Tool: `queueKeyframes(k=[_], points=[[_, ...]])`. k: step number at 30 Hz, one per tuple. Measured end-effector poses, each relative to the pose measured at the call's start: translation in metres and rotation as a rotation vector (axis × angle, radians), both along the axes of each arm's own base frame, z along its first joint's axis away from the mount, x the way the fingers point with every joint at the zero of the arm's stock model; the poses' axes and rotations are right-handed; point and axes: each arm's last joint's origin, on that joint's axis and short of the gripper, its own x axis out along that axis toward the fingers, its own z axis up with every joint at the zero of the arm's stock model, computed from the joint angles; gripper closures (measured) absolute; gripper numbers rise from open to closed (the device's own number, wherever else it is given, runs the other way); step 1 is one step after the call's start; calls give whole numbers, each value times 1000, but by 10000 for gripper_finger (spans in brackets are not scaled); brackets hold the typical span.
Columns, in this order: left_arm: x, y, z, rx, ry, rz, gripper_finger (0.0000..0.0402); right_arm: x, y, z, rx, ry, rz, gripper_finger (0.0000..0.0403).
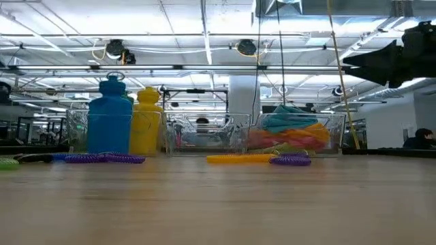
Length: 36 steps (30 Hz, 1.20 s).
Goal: Pick & Place Sports Items
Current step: Put the yellow wrist coil into the middle transparent container
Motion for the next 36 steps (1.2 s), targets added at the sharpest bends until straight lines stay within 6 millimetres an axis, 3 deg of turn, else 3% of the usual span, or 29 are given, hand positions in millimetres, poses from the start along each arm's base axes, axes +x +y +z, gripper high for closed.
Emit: queueKeyframes(k=[15,19,26,32,36], points=[[0,1,-11,4,-61,-138,184,0,0,0,0,0,0,112],[2,0,-11,-12,-83,-143,237,0,0,0,0,0,0,112],[5,-2,-11,-37,-109,-104,392,0,0,0,0,0,0,112],[12,-7,-2,-23,-149,-135,392,0,0,0,0,0,0,112],[31,-17,23,73,-306,-229,396,0,0,0,0,-1,1,112]])
